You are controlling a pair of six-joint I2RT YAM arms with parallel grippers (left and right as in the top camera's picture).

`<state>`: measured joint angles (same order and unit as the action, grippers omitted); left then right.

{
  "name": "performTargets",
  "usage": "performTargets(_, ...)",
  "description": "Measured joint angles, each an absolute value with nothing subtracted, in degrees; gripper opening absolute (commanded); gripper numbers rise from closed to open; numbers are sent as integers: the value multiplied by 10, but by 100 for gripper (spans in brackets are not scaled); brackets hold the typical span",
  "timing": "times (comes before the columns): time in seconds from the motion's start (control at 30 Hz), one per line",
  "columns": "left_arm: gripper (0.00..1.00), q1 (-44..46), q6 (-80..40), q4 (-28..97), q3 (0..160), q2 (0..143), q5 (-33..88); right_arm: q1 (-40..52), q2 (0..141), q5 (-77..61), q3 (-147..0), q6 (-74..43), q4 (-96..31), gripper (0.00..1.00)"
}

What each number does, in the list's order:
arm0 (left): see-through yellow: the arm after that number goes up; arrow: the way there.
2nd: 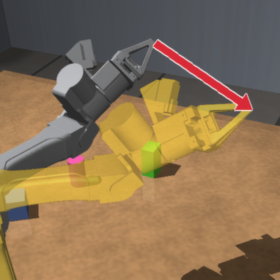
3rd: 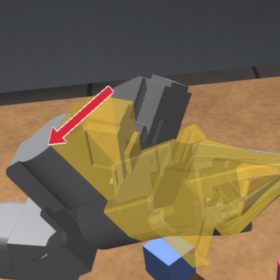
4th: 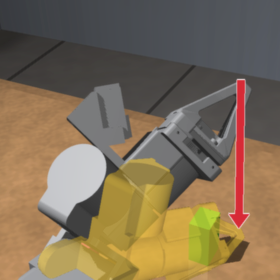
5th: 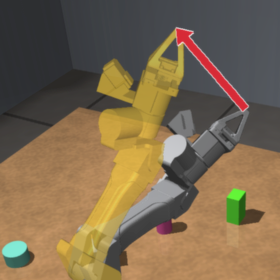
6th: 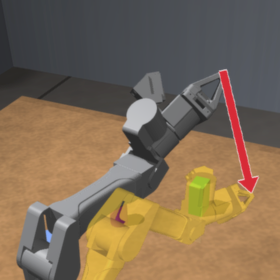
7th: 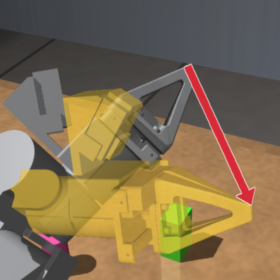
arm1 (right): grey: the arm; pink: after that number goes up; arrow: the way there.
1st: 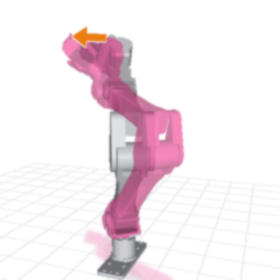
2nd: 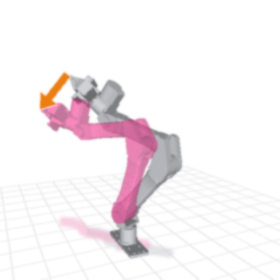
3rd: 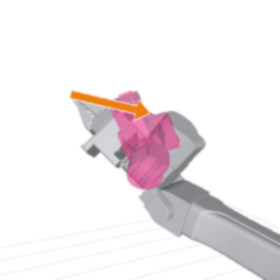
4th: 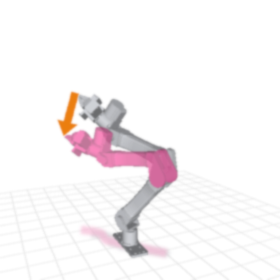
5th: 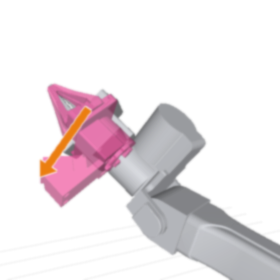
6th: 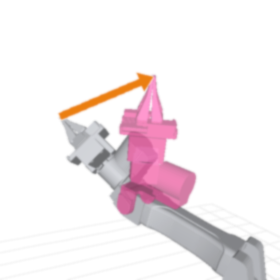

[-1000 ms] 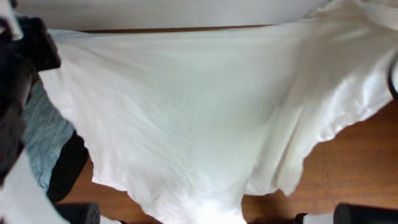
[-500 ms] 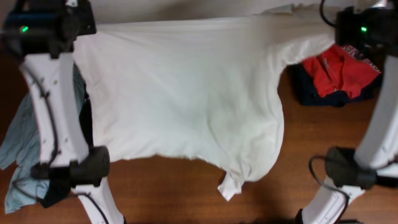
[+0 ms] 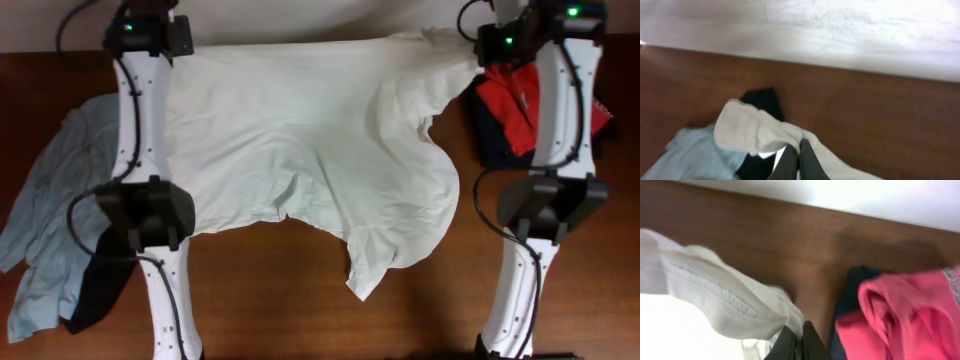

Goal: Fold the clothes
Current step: 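Lower the spread t-shirt flat onto the table with both grippers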

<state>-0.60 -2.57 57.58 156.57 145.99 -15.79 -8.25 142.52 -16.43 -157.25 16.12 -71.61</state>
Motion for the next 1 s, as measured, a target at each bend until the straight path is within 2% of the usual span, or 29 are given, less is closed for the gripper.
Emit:
performTargets(0.23,1,-3,-26,489,1565,1514,-165,-60,1479,-166,-1573,163,-585,4)
performTargets(0.27,12,-3,-26,481,1565,1518,-165,-56,1486,-166,-1573,163,-569,14)
performTargets(0.3,27,-2,-22,475,1565,1520,-165,-52,1492,-166,-1573,159,-556,41)
performTargets(0.33,51,-1,-23,468,1565,1521,-165,-49,1498,-165,-1573,159,-540,60)
performTargets(0.37,65,0,-23,461,1565,1521,-165,-46,1504,-163,-1573,159,-528,79)
performTargets(0.4,87,0,-23,454,1565,1521,-165,-43,1510,-161,-1573,155,-516,94)
performTargets(0.43,99,1,-23,447,1565,1521,-165,-41,1515,-157,-1573,151,-507,99)
performTargets(0.67,99,5,-23,462,1565,1521,-165,-41,1522,-142,-1577,95,-508,99)
performTargets(1.0,99,5,-23,631,1566,1480,-152,-67,1475,-178,-1607,58,-740,99)
